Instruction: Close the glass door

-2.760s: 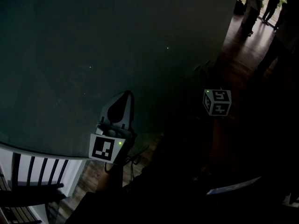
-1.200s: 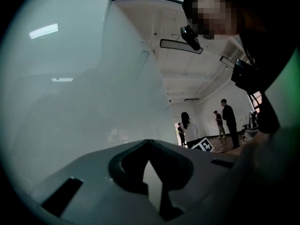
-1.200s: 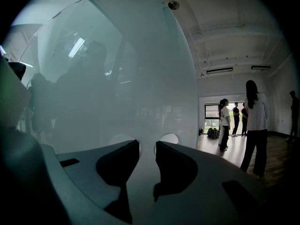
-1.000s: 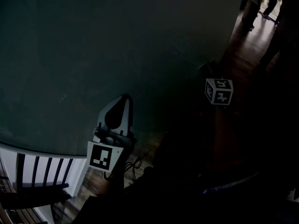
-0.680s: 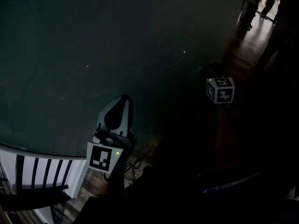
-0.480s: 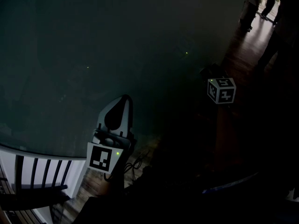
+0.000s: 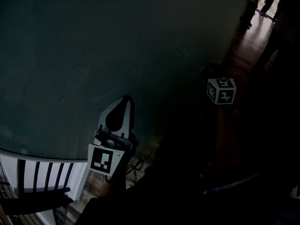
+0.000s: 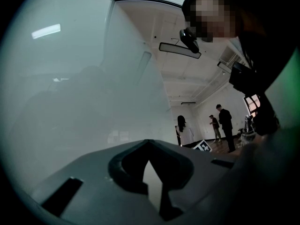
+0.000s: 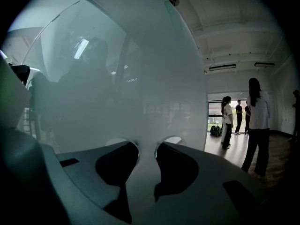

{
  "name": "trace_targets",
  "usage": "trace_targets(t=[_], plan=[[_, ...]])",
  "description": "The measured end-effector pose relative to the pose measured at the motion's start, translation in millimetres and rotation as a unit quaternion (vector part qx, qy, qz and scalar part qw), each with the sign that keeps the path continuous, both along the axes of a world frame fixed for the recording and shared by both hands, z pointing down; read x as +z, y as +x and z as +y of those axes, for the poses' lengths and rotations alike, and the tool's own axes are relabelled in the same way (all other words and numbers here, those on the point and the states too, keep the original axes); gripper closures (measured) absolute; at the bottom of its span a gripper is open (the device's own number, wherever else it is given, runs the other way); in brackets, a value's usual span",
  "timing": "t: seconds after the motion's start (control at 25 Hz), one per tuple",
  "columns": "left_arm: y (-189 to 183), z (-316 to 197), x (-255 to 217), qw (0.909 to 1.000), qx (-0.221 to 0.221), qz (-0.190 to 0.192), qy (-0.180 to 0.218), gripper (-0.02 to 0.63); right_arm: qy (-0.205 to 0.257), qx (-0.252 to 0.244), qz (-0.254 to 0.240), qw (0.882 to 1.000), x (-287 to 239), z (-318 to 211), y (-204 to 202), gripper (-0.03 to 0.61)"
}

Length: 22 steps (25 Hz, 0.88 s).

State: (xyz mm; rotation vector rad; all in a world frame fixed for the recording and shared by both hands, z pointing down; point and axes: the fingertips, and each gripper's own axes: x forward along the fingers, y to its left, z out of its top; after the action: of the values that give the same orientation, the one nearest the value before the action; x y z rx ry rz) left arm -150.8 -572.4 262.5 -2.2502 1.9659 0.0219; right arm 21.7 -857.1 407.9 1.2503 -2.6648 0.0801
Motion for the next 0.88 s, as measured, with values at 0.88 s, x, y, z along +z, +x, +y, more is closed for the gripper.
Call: trace_targets(t=[0.88], plan=[[19,45,8,0.9998,0.014,0.013,0.006,0.612,0.011,0.034,-0.007,0.999,-1,59,45,0.454]])
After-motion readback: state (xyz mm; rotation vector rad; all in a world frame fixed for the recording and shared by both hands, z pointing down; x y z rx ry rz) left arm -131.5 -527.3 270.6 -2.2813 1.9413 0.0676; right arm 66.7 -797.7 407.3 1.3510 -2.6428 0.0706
